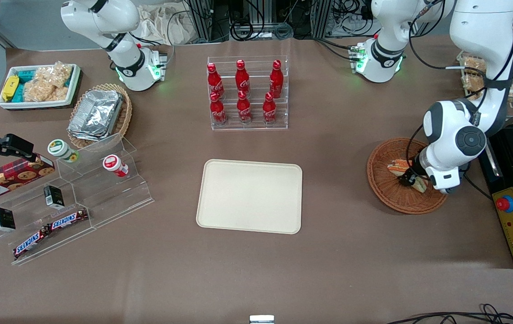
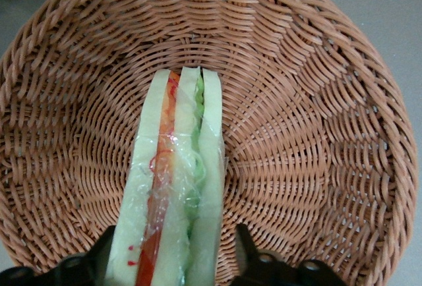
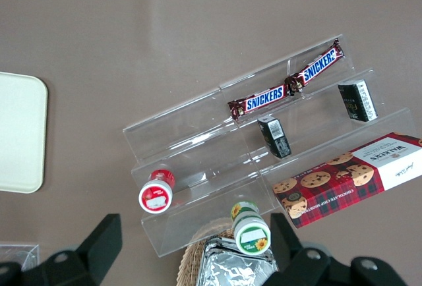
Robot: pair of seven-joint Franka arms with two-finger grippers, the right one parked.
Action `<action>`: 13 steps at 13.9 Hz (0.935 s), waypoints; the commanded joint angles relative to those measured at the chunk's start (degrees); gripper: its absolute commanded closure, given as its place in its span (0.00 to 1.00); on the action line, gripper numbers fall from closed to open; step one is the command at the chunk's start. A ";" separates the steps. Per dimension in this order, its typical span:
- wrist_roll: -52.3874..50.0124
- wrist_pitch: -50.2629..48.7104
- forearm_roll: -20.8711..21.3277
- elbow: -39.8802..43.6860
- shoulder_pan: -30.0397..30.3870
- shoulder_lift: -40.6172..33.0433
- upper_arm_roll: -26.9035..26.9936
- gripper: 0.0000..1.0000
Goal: Place sandwich from basket to tray
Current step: 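Lift the sandwich out of the basket with the left gripper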
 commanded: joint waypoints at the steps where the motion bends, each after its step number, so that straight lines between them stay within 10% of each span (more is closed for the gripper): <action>1: -1.46 1.20 1.00 -0.68 -0.43 0.11 0.32 0.64; 6: -1.02 -0.63 1.18 -0.59 -0.43 -3.04 0.23 1.00; 13: 8.71 -16.44 -1.09 5.89 -1.57 -14.39 -2.57 1.00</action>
